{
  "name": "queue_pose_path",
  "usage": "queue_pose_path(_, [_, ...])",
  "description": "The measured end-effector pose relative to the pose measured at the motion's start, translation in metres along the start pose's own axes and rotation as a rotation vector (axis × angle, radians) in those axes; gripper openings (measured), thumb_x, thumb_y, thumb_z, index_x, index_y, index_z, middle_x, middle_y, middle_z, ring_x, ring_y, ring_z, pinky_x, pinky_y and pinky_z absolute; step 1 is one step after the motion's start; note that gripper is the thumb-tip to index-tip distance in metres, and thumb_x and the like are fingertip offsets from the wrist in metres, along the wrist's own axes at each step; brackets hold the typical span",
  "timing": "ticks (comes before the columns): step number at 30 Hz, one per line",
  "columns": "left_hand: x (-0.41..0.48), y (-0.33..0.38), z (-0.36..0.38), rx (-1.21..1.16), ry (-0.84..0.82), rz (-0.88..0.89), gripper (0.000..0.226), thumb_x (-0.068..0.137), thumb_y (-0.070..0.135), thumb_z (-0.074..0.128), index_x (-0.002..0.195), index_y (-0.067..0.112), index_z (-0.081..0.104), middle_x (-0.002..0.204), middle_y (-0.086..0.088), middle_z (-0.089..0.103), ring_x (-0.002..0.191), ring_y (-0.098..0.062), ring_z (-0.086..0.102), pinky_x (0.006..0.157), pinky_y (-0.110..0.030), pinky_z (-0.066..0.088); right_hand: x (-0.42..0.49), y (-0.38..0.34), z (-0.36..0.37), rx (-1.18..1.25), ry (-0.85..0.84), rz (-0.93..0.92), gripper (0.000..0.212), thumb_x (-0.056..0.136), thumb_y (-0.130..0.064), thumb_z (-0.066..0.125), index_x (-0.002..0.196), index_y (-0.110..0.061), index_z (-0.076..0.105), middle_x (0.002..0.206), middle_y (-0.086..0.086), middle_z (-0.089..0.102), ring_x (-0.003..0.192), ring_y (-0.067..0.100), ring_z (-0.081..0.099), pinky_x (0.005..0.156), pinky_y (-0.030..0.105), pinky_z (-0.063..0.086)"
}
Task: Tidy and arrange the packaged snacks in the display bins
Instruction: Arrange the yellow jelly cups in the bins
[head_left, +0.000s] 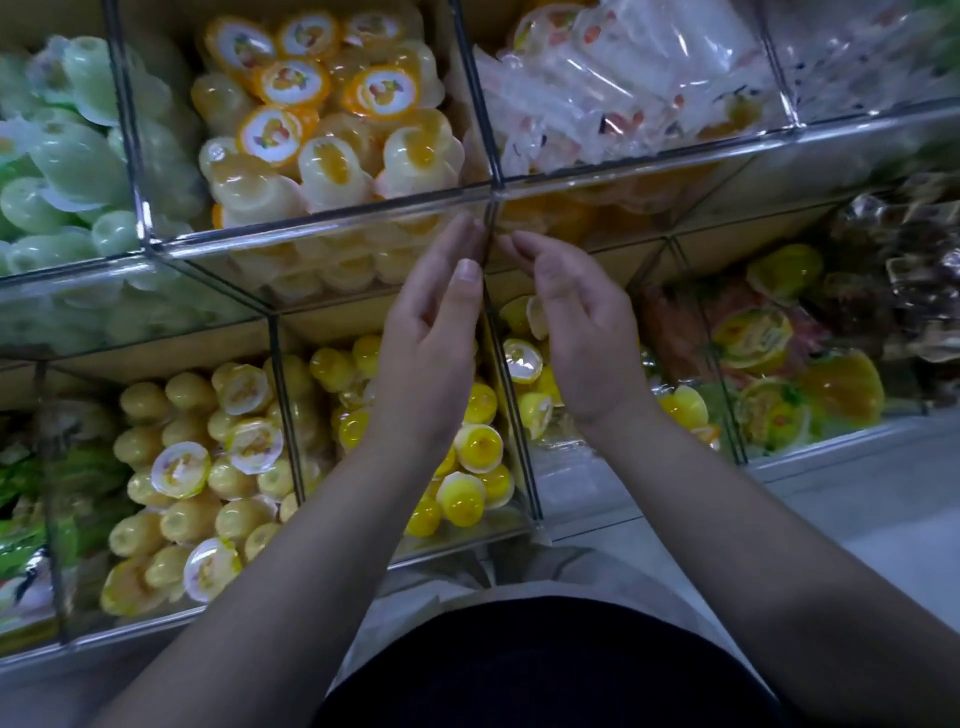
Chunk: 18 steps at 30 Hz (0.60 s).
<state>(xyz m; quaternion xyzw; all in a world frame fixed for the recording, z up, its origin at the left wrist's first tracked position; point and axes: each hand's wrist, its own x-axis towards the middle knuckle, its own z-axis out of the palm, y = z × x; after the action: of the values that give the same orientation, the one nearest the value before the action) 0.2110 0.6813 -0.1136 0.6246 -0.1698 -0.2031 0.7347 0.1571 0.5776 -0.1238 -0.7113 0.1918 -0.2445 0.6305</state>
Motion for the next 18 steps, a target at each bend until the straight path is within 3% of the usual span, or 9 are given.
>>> queue_pose_path(9, [-0.006, -0.028, 0.05, -0.029, 0.005, -0.08, 0.036, 0.092, 0.032, 0.045, 0.127, 0.032, 0.05, 0.134, 0.01, 0.057, 0.127, 0.001, 0.05, 0.104, -0.021, 0.039, -0.006, 0.026, -0.059, -0.009, -0.002, 0.125, 0.044, 0.094, -0.034, 0.042, 0.126, -0.009, 0.06, 0.126, 0.003, 0.063, 0.118, 0.006, 0.057, 0.096, 0.014, 0.043])
queue_pose_path(18, [-0.016, -0.055, 0.089, 0.038, 0.033, -0.18, 0.037, 0.09, 0.037, 0.045, 0.127, 0.034, 0.051, 0.13, 0.016, 0.058, 0.126, 0.002, 0.051, 0.108, -0.028, 0.04, -0.017, 0.053, -0.098, -0.023, -0.02, 0.192, 0.038, 0.094, -0.031, 0.044, 0.122, -0.011, 0.061, 0.115, -0.003, 0.065, 0.112, 0.003, 0.059, 0.097, 0.02, 0.046])
